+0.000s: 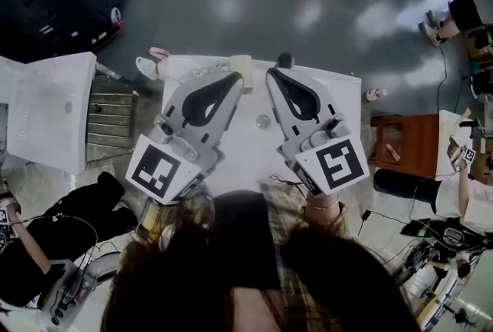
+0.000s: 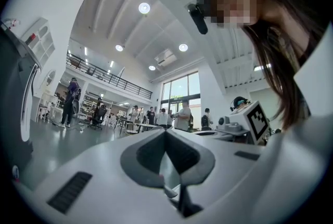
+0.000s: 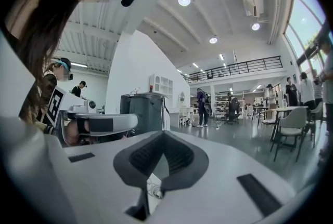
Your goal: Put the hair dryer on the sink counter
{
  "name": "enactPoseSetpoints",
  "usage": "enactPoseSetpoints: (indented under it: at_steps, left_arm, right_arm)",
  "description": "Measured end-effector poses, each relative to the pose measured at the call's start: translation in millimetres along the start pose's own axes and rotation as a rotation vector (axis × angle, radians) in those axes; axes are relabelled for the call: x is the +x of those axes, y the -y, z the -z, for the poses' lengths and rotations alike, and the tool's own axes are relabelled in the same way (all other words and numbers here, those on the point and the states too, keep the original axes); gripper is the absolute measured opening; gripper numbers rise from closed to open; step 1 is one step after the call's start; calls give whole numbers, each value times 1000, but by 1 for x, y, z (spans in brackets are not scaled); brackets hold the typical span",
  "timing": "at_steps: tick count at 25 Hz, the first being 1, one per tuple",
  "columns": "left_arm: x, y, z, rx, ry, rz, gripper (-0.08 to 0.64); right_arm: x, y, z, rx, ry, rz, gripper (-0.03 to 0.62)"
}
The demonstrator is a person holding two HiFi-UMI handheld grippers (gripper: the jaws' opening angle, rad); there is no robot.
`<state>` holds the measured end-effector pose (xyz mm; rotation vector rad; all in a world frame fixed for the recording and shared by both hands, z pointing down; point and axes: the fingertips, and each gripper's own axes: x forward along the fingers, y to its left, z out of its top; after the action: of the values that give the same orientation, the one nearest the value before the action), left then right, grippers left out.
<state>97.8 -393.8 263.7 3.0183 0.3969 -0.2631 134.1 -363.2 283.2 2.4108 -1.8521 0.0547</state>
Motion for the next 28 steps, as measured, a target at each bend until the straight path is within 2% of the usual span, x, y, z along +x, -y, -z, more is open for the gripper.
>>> enactPoseSetpoints:
  at_steps: [6, 28]
  left_arm:
    - [0, 6, 9, -38, -79, 1, 17]
    - [4, 2, 13, -43, -93, 9, 18]
  right_arm:
    - [-1, 0, 0, -5, -9, -10, 15]
    - [2, 2, 6, 5, -26, -6, 15]
